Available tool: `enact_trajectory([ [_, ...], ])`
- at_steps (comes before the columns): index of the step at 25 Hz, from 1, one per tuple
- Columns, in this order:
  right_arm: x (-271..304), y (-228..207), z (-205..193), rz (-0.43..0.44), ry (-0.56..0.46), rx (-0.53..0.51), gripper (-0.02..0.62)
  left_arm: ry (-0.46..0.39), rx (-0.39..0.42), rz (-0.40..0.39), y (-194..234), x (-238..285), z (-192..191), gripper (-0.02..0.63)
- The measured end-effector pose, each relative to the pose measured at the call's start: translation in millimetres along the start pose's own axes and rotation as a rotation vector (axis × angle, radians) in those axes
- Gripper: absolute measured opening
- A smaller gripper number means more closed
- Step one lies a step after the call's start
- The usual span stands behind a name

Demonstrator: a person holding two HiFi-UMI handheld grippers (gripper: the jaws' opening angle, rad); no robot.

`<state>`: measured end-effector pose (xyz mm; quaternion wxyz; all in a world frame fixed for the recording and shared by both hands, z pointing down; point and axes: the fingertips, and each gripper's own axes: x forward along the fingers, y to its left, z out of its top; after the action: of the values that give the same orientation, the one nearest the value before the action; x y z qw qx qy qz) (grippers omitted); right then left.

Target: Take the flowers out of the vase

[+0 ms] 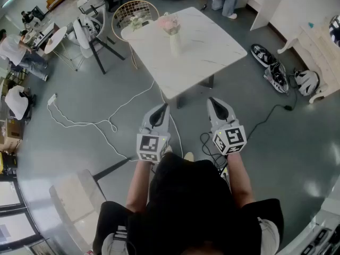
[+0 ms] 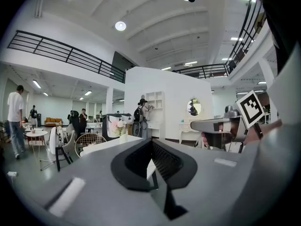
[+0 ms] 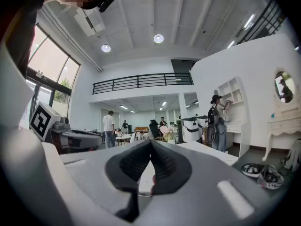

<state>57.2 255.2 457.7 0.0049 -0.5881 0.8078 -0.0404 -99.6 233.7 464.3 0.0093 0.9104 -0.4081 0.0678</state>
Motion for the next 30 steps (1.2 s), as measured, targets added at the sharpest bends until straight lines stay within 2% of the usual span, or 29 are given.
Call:
enact_trajectory([
  [11,5.5,-3.4,0.2,0.002,-0.004,-0.009,0.003,-0.001,0.007,0.0,1.5,6.7,2.0,0.008],
  [22,8.8,-19.5,-3.3,-0.007,-0.009,0.031,0.003,0.018,-0.002,0.001,-3.7,17.4,1.0,0.008],
  [30,34.7,-39.3,-10.3,-0.007,0.006,0.049,0.003,0.031,-0.001,-0.007,8.4,51.0,1.0,0.008],
])
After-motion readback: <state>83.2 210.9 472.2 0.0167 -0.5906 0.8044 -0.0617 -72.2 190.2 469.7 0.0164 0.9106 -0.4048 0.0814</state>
